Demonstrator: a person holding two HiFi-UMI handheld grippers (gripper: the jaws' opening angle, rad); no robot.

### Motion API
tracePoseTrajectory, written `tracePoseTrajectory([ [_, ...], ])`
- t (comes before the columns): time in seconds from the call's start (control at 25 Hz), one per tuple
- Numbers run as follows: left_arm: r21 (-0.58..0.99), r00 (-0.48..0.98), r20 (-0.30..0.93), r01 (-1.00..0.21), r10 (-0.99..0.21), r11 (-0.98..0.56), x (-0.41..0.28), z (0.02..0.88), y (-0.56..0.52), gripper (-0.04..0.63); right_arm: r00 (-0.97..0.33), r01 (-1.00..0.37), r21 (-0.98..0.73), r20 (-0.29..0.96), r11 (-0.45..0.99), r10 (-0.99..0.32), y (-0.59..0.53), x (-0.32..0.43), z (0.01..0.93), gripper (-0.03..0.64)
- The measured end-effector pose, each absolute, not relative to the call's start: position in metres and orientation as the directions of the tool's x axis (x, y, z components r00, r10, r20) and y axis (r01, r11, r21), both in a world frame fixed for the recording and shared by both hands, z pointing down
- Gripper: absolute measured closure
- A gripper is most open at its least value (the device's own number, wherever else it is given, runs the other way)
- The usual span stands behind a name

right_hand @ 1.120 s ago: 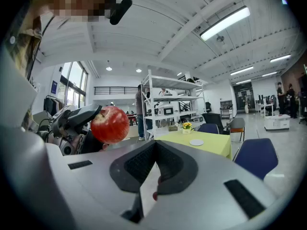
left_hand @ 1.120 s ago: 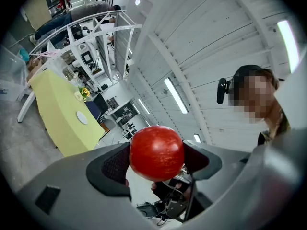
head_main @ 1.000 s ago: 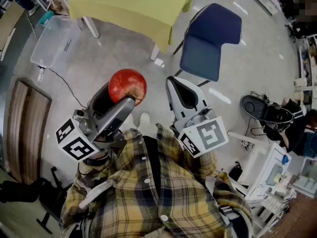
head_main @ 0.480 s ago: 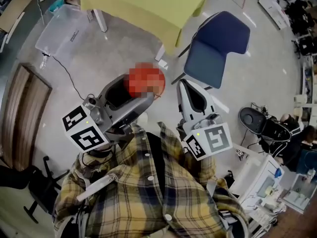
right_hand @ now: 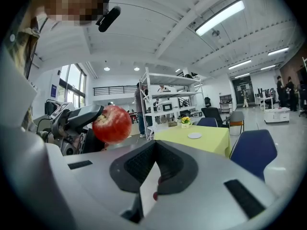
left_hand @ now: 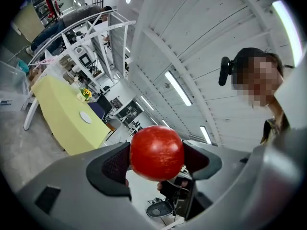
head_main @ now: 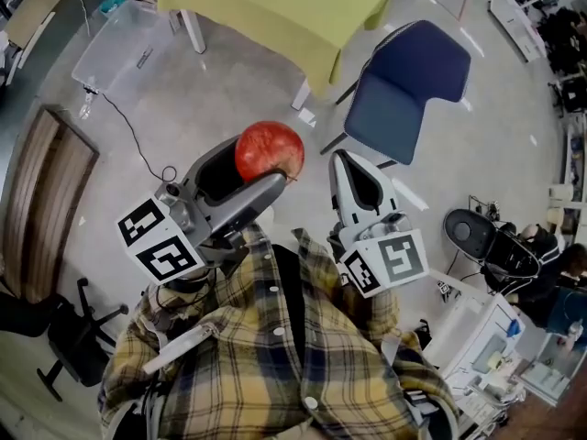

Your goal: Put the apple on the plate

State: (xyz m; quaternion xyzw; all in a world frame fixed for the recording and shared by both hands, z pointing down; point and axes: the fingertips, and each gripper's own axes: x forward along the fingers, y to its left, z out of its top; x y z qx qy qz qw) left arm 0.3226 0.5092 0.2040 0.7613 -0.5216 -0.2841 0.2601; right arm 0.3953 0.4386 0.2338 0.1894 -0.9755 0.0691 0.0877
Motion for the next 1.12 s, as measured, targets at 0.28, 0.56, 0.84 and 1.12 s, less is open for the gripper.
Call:
tracePoseTrajectory([
  [0.28,0.695,0.298,-0.145,-0.648,-0.943,-0.312,0.308,0.217,0.496,0.244,-0.906,-0.386,-0.104,0.231,0.917,-0.356,0.426,0.380,0.246,0.620],
  [0.56,0.703,0.316,-0.138,-0.637,-0.939,-0.318,0.261,0.221,0.468,0.244,-0.889,-0.416,-0.104,0.256,0.903,-0.380,0.405,0.340,0.250,0.620],
  [0.84,0.693,0.362,-0.128,-0.634,-0.923,-0.344,0.199,0.219,0.428,0.244,-0.869,-0.461,-0.105,0.258,0.881,-0.423,0.364,0.282,0.246,0.620],
  [1.12,0.679,0.351,-0.122,-0.653,-0.929,-0.336,0.130,0.219,0.404,0.244,-0.861,-0.471,-0.102,0.270,0.876,-0.432,0.336,0.223,0.248,0.620],
])
